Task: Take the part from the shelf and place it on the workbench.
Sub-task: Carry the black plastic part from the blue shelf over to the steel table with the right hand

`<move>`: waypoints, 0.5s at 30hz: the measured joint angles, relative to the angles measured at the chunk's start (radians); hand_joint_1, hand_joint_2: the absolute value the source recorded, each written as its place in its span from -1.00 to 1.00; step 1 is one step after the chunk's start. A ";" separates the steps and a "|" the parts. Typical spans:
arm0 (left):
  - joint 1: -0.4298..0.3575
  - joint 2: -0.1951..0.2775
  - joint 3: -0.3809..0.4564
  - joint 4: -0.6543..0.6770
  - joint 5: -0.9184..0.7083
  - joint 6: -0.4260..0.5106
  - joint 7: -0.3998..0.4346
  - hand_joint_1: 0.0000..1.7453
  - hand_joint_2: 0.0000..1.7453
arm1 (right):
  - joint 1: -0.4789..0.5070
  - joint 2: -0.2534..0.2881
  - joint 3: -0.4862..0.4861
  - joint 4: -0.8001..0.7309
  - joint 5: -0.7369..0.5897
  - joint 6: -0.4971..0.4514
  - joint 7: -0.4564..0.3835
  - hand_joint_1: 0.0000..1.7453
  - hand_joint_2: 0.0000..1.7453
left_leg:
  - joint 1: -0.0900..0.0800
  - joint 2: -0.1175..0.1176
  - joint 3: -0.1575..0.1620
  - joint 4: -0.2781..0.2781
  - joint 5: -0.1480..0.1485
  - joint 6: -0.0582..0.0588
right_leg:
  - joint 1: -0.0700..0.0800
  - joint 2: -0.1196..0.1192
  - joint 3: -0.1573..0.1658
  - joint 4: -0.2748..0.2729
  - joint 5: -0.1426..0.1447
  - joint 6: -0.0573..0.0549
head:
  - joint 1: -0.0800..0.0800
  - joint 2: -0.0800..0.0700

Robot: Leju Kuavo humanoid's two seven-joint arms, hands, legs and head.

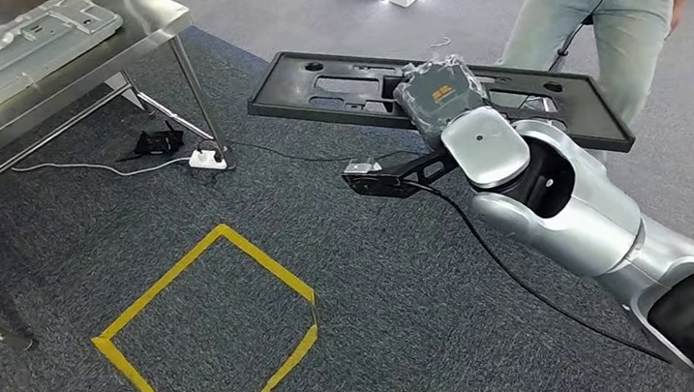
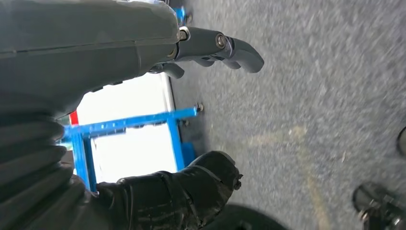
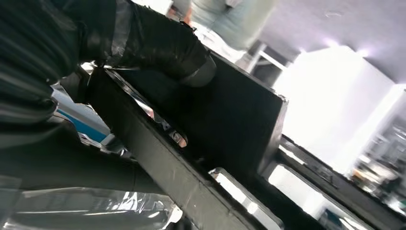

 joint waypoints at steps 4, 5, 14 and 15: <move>-0.005 -0.001 0.000 0.000 0.000 0.000 -0.006 -1.00 1.00 | -0.004 0.001 0.002 0.000 -0.008 -0.011 0.000 1.00 1.00 | -0.001 0.121 -0.095 0.191 -0.096 -0.013 | 0.010 -0.064 0.006 -0.009 0.002 -0.024 | -0.011 0.000; -0.006 -0.001 0.000 0.000 0.000 0.000 -0.006 -1.00 1.00 | -0.004 0.001 0.003 0.000 -0.010 -0.011 0.000 1.00 1.00 | 0.000 0.131 -0.120 0.242 -0.113 -0.014 | 0.013 -0.080 0.006 -0.009 0.000 -0.025 | -0.011 0.000; -0.008 0.001 0.000 0.000 0.000 0.008 0.004 -1.00 1.00 | -0.018 0.006 0.027 0.006 -0.033 -0.027 -0.001 1.00 1.00 | -0.021 0.175 0.024 -0.010 -0.018 0.021 | 0.028 -0.191 0.023 -0.011 -0.020 -0.003 | -0.009 0.000; -0.006 0.001 0.000 0.000 0.000 0.010 0.004 -1.00 1.00 | -0.020 0.007 0.031 0.007 -0.033 -0.027 -0.001 1.00 1.00 | -0.018 0.162 0.030 -0.017 -0.015 0.026 | 0.026 -0.185 0.026 -0.007 -0.026 0.003 | -0.009 0.000</move>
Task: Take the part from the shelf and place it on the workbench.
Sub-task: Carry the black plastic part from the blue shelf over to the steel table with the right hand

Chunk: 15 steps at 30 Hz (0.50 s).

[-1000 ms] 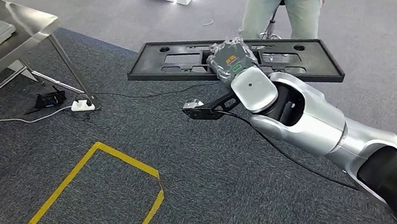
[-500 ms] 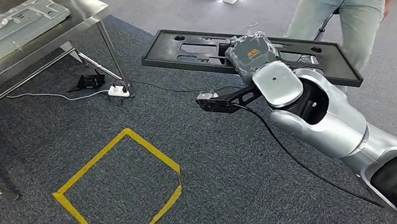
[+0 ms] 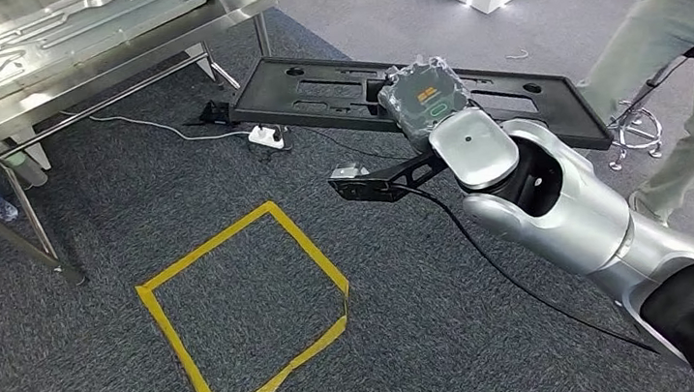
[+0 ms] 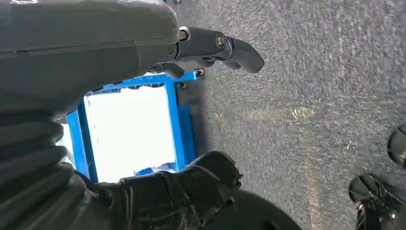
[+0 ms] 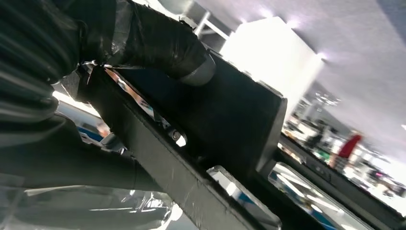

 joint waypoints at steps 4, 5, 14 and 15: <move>0.000 0.000 0.000 0.000 0.000 0.002 0.000 -1.00 1.00 | -0.008 0.001 0.005 0.003 0.000 -0.001 0.000 1.00 1.00 | 0.012 -0.043 0.017 -0.017 0.007 0.016 | -0.009 0.119 -0.079 0.176 -0.088 0.012 | 0.004 0.000; -0.001 0.000 0.000 0.000 0.000 0.003 -0.001 -1.00 1.00 | -0.007 0.001 0.006 0.005 -0.001 -0.001 0.000 1.00 1.00 | 0.012 -0.057 0.017 -0.016 0.007 0.017 | -0.009 0.130 -0.111 0.230 -0.104 0.014 | 0.004 0.000; 0.002 0.001 0.000 0.000 0.000 -0.006 0.001 -1.00 1.00 | 0.005 0.002 0.019 0.015 -0.020 -0.035 0.000 1.00 1.00 | 0.021 -0.181 -0.007 0.010 -0.002 -0.021 | -0.027 0.200 -0.035 0.012 0.024 0.008 | 0.006 0.000; 0.005 0.001 0.000 0.000 0.000 -0.007 0.001 -1.00 1.00 | 0.006 0.004 0.020 0.016 -0.020 -0.035 0.000 1.00 1.00 | 0.021 -0.172 -0.011 0.012 -0.003 -0.026 | -0.028 0.187 -0.033 0.009 0.026 0.002 | 0.006 0.000</move>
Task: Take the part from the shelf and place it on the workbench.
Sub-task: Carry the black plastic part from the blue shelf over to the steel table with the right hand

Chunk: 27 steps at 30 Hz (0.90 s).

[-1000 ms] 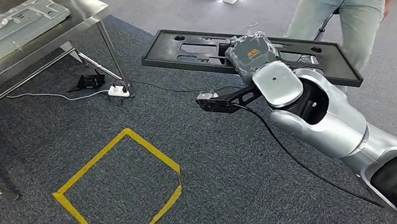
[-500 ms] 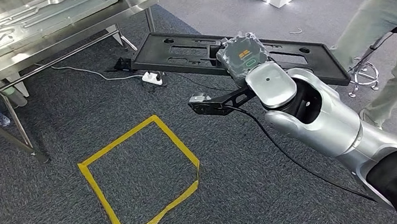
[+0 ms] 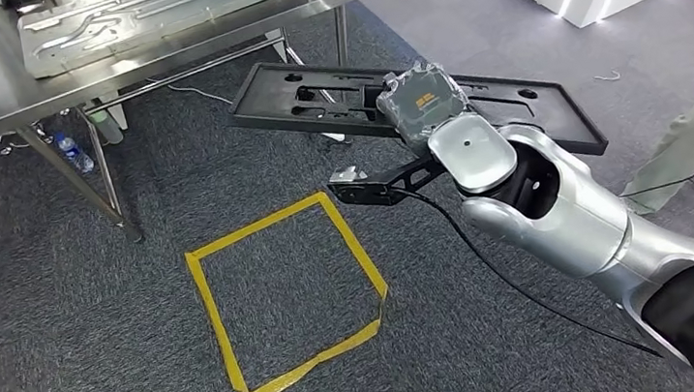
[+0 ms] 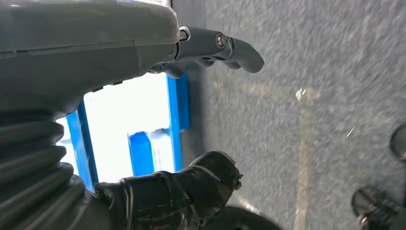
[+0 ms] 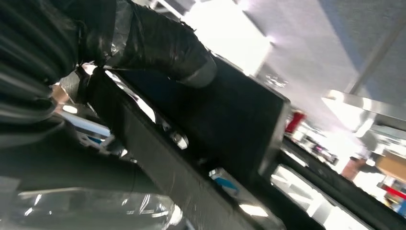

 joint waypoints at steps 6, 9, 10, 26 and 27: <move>-0.004 -0.002 0.000 0.000 0.000 -0.002 0.000 -1.00 1.00 | 0.003 0.004 0.003 0.008 -0.002 -0.006 0.000 1.00 1.00 | 0.000 0.144 -0.140 0.257 -0.101 -0.022 | 0.008 -0.088 0.015 -0.011 -0.005 -0.028 | -0.009 0.000; -0.003 -0.001 0.000 0.000 0.000 -0.003 0.001 -1.00 1.00 | 0.007 0.004 0.005 0.012 -0.011 -0.020 0.000 1.00 1.00 | 0.001 0.157 -0.090 0.155 -0.027 -0.018 | 0.010 -0.123 0.025 -0.011 -0.014 -0.025 | -0.009 0.000; -0.003 -0.001 0.000 0.000 0.000 -0.003 0.001 -1.00 1.00 | 0.007 0.004 0.005 0.014 -0.015 -0.029 0.000 1.00 1.00 | -0.002 0.166 -0.052 0.088 -0.004 -0.014 | 0.012 -0.131 0.028 -0.011 -0.018 -0.021 | -0.009 0.000; -0.007 0.000 0.000 0.000 0.000 0.008 0.002 -1.00 1.00 | -0.011 0.002 0.037 0.033 -0.050 -0.099 0.000 1.00 1.00 | -0.006 0.124 0.014 -0.002 -0.006 0.025 | 0.013 -0.045 -0.036 0.047 0.002 0.013 | 0.002 0.000; -0.007 0.000 0.000 0.000 0.000 0.008 0.002 -1.00 1.00 | -0.013 0.002 0.037 0.033 -0.050 -0.098 0.000 1.00 1.00 | -0.007 0.121 0.011 0.001 -0.006 0.020 | 0.015 -0.042 -0.023 0.016 0.010 0.008 | 0.002 0.000</move>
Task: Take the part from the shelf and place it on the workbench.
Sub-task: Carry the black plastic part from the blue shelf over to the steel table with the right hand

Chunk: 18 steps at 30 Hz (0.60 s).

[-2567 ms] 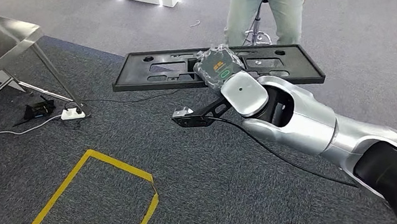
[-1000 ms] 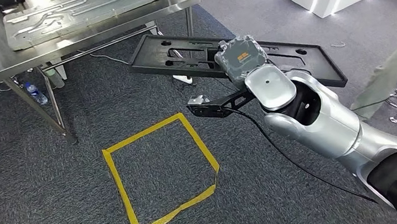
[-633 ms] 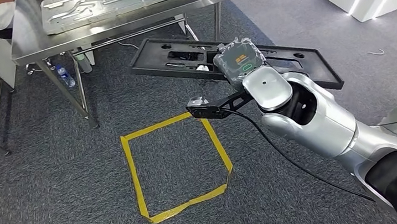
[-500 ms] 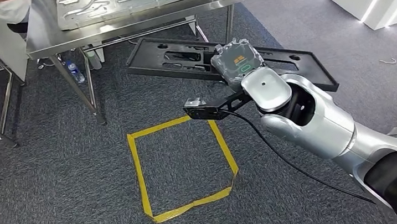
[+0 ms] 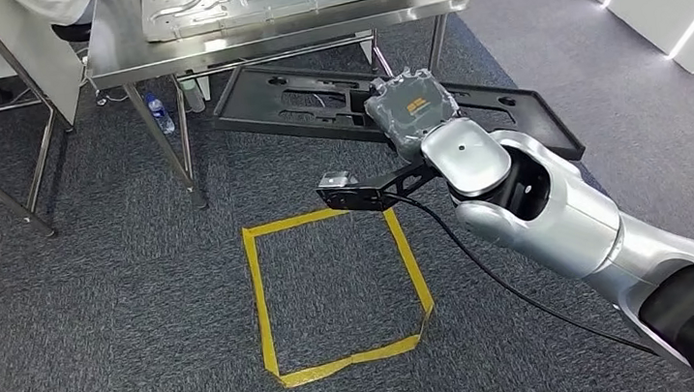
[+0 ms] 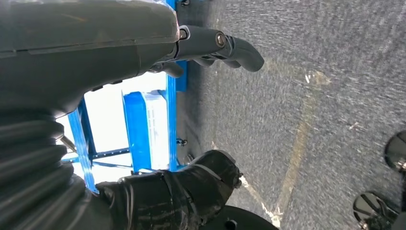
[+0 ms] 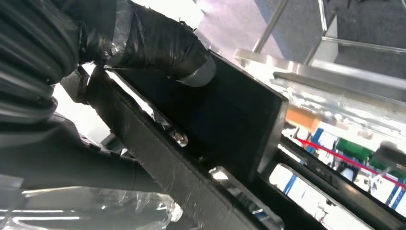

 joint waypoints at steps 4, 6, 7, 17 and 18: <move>0.001 0.000 0.000 0.000 0.000 0.001 -0.002 -1.00 1.00 | -0.001 0.000 0.000 0.000 0.003 0.000 0.000 1.00 1.00 | -0.001 -0.005 -0.003 -0.003 0.004 -0.002 | 0.003 0.000 0.003 -0.016 0.004 -0.014 | -0.001 0.000; 0.001 0.000 0.000 0.000 0.000 0.001 -0.002 -1.00 1.00 | -0.001 0.000 0.001 0.000 0.007 0.000 0.000 1.00 1.00 | -0.003 -0.004 0.000 -0.006 0.004 0.010 | 0.004 0.001 0.004 -0.018 0.005 -0.015 | -0.001 0.000; 0.000 0.000 0.000 0.000 0.000 0.001 -0.002 -1.00 1.00 | -0.001 0.000 0.001 0.000 0.010 0.000 0.000 1.00 1.00 | -0.002 -0.004 0.002 -0.008 0.004 0.011 | 0.005 0.001 0.004 -0.018 0.005 -0.016 | -0.001 0.000; 0.001 0.000 0.000 0.000 0.000 0.002 -0.005 -1.00 1.00 | -0.001 0.000 0.001 0.000 0.018 0.000 0.000 1.00 1.00 | 0.000 -0.003 0.009 -0.020 0.008 -0.014 | 0.008 0.001 0.007 -0.017 0.003 -0.025 | -0.001 0.000; 0.001 0.000 0.000 0.000 0.000 0.002 -0.005 -1.00 1.00 | -0.001 0.000 0.001 0.000 0.018 0.000 0.000 1.00 1.00 | 0.001 -0.003 0.009 -0.020 0.008 -0.017 | 0.008 0.001 0.007 -0.017 0.003 -0.025 | -0.001 0.000</move>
